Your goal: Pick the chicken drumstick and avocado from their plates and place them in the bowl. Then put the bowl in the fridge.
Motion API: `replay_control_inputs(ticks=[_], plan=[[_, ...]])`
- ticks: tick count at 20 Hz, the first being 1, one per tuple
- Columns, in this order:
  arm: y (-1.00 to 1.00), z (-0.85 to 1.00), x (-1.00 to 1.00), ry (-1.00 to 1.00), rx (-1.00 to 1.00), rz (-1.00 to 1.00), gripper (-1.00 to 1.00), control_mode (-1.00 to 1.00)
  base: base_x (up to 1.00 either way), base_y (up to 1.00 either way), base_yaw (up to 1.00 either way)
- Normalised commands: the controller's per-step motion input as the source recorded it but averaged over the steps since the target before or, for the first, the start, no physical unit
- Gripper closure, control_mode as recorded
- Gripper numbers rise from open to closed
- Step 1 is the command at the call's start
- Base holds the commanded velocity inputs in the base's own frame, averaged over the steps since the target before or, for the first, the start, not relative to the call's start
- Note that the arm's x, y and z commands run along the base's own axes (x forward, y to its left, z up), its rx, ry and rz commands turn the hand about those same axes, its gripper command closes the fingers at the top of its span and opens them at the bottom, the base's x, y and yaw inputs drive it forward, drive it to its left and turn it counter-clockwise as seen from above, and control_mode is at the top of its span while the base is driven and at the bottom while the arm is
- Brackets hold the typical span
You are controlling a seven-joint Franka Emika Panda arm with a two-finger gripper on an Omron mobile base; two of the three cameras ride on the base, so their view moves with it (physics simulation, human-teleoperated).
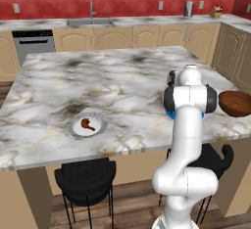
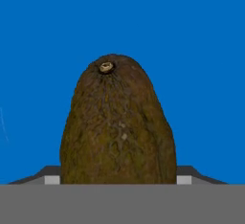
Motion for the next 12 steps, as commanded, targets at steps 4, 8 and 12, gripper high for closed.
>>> replay_control_inputs(ticks=[4, 8, 12], plan=[[-0.15, 0.56, -0.30, -0.11, 0.01, 0.06, 1.00, -1.00, 0.00, 0.00, 0.00], [-0.22, 0.65, -0.52, -0.16, 0.00, 0.12, 1.00, -1.00, 0.00, 0.00, 0.00], [-0.27, 0.50, -0.48, -0.19, -0.02, 0.13, 1.00, -1.00, 0.00, 0.00, 0.00]])
